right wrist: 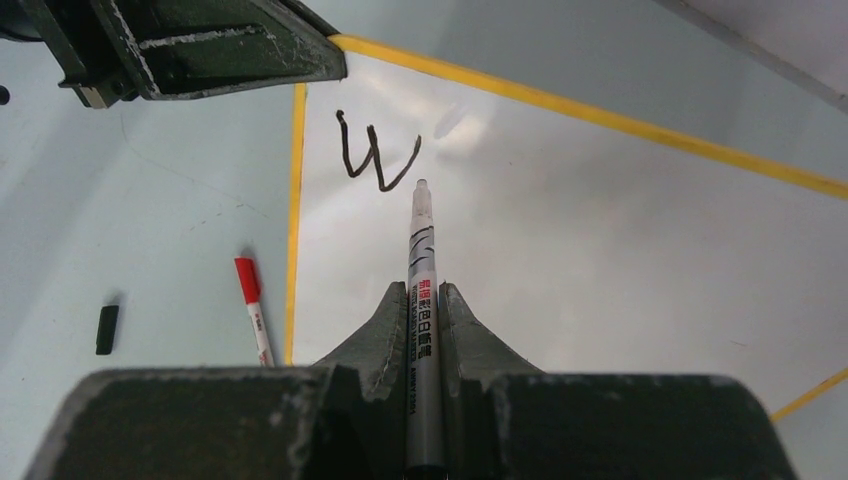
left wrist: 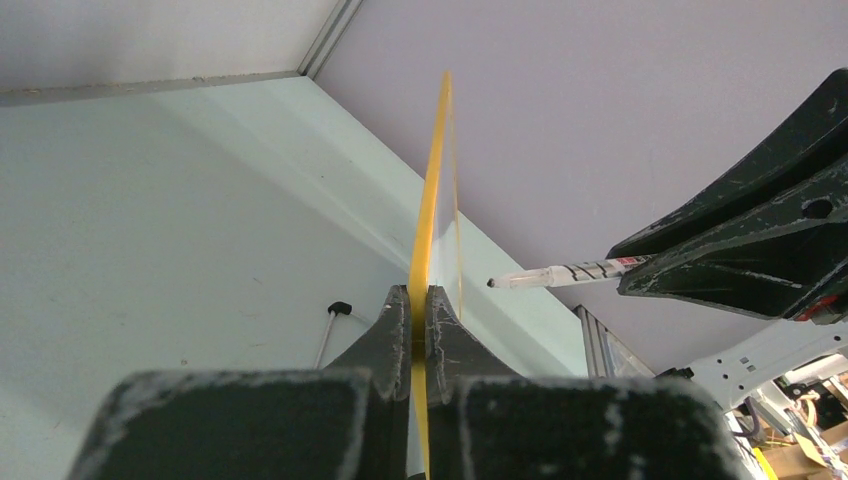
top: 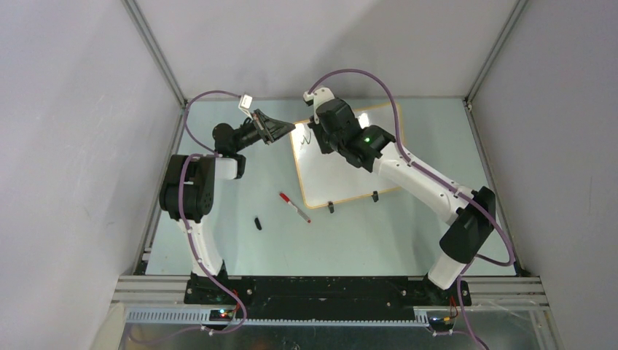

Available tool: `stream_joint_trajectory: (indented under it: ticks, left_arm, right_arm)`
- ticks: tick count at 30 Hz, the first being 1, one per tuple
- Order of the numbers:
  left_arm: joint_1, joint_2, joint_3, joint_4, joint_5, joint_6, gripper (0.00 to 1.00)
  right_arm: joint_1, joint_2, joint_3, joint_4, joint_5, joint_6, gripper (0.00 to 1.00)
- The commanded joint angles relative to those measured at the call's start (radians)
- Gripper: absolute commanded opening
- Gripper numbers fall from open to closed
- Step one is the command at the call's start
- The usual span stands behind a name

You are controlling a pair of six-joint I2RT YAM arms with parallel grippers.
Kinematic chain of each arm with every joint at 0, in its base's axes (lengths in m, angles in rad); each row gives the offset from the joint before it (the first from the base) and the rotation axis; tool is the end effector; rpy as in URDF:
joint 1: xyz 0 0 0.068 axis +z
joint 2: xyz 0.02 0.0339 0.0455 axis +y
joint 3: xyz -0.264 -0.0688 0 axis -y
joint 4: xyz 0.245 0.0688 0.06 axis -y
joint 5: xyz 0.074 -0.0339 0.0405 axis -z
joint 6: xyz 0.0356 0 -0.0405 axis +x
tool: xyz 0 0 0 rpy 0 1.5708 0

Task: Write a sentence on the whiteboard

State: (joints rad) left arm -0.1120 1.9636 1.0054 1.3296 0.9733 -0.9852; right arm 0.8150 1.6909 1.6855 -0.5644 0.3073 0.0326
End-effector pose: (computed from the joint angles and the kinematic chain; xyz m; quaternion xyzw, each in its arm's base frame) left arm 0.3928 -0.0738 0.2256 0.1389 0.6153 -0.6057 0.4849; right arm 0.2738 0.2748 0.3760 -0.2627 0.8295 0.0726 0.4875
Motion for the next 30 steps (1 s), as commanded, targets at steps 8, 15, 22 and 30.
stream_joint_trajectory:
  ticks: [8, 15, 22, 30]
  left_arm:
    - [-0.010, -0.033, -0.015, 0.029, -0.009, 0.071, 0.00]
    - [-0.012, -0.012, -0.022, 0.128, -0.023, 0.014, 0.00]
    - [-0.014, -0.031, -0.037, 0.098, -0.038, 0.061, 0.00]
    - [-0.016, -0.049, -0.060, 0.052, -0.055, 0.117, 0.00]
  right_arm:
    - [-0.005, 0.040, 0.182, -0.061, -0.002, 0.000, 0.00]
    - [-0.027, 0.029, 0.150, -0.029, -0.104, 0.081, 0.00]
    - [-0.033, -0.003, 0.142, -0.051, -0.172, 0.080, 0.00]
    - [-0.041, -0.108, -0.019, 0.008, -0.164, 0.053, 0.00]
